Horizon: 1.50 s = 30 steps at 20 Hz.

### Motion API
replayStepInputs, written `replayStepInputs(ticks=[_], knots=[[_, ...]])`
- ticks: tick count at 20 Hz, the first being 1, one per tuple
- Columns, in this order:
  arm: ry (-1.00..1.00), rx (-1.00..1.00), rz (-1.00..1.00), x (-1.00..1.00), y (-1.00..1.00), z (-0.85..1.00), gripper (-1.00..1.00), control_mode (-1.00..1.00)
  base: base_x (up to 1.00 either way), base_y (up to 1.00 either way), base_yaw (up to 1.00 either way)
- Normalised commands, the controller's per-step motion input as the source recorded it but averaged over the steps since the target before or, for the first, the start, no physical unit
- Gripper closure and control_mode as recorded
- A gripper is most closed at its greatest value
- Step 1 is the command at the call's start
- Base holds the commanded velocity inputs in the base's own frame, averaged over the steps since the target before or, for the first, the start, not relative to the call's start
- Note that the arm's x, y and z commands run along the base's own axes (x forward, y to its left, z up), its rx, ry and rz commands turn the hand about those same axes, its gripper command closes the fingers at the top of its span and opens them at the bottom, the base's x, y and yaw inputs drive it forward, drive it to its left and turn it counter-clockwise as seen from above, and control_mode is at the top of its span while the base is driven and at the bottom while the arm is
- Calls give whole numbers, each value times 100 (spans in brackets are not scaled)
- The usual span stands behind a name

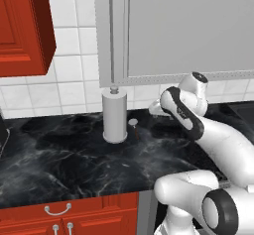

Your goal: Organize the utensils by type. Pick up the wooden spoons from the counter and place them in the open cabinet. Then pick up the metallic utensils from the counter and place them in the open drawer.

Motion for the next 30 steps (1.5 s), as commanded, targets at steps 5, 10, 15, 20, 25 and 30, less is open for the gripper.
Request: replayStepInputs(ticks=[5, 10, 15, 20, 25, 30], knots=[[26, -1, 0, 84, 3, -42, -100, -100, 0, 0, 0], [32, -1, -3, 70, 10, -49, -100, -100, 0, 0, 0], [7, 0, 0, 46, 9, -50, -100, -100, 0, 0, 0], [-2, 0, 0, 29, 14, -42, -100, -100, 0, 0, 0], [0, 0, 0, 40, 10, -29, -100, -100, 0, 0, 0], [-1, 0, 0, 24, 4, -29, -100, -100, 0, 0, 0]])
